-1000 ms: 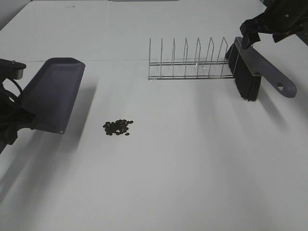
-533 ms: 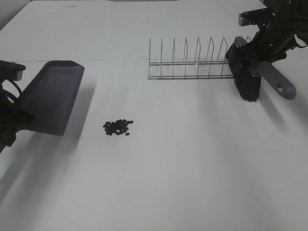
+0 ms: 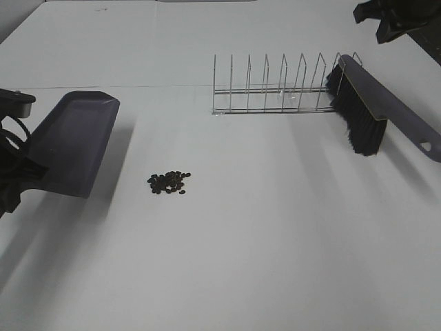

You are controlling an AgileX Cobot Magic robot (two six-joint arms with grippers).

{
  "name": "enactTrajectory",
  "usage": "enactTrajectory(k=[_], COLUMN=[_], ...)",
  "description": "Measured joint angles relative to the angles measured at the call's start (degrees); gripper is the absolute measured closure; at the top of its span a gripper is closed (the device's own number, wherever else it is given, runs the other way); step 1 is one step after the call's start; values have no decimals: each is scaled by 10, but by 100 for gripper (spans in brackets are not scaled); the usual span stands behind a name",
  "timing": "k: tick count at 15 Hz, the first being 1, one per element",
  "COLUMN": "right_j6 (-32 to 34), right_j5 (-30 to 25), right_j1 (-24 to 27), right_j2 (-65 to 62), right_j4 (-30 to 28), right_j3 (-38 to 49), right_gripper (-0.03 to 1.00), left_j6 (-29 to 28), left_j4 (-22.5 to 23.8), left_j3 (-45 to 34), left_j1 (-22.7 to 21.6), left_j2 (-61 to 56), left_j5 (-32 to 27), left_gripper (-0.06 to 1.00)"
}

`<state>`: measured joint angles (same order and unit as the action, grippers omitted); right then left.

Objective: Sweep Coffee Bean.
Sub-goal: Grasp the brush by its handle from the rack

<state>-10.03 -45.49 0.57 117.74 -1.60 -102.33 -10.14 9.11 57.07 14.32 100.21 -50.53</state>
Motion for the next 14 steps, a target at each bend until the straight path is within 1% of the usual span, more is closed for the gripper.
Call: enactTrajectory(k=[1, 2, 6, 7, 8, 9, 10, 11, 12, 14], right_j6=[2, 2, -6, -30, -52, -69, -72, -72, -72, -73], right_j5=[-20, -60, -92, -99, -100, -100, -99, -99, -95, -80], right_j1=[0, 0, 0, 0, 0, 0, 0, 0, 0, 0], right_j2=[-19, -42, -52, -49, -45, -38, -28, -22, 13, 50], right_j4=[0, -1, 1, 13, 32, 50, 61, 62, 62, 49], right_j3=[0, 0, 0, 0, 0, 0, 0, 0, 0, 0], right_gripper=[97, 97, 97, 88, 68, 45, 31, 30, 32, 33], left_j6=[1, 1, 1, 1, 1, 1, 1, 2, 3, 3], left_j4=[0, 3, 6, 6, 6, 6, 6, 6, 6, 6], left_j3=[0, 0, 0, 0, 0, 0, 0, 0, 0, 0], left_j1=[0, 0, 0, 0, 0, 0, 0, 0, 0, 0], left_j2=[0, 0, 0, 0, 0, 0, 0, 0, 0, 0], left_j5=[0, 0, 0, 0, 0, 0, 0, 0, 0, 0], left_gripper=[63, 63, 63, 63, 63, 63, 63, 63, 63, 63])
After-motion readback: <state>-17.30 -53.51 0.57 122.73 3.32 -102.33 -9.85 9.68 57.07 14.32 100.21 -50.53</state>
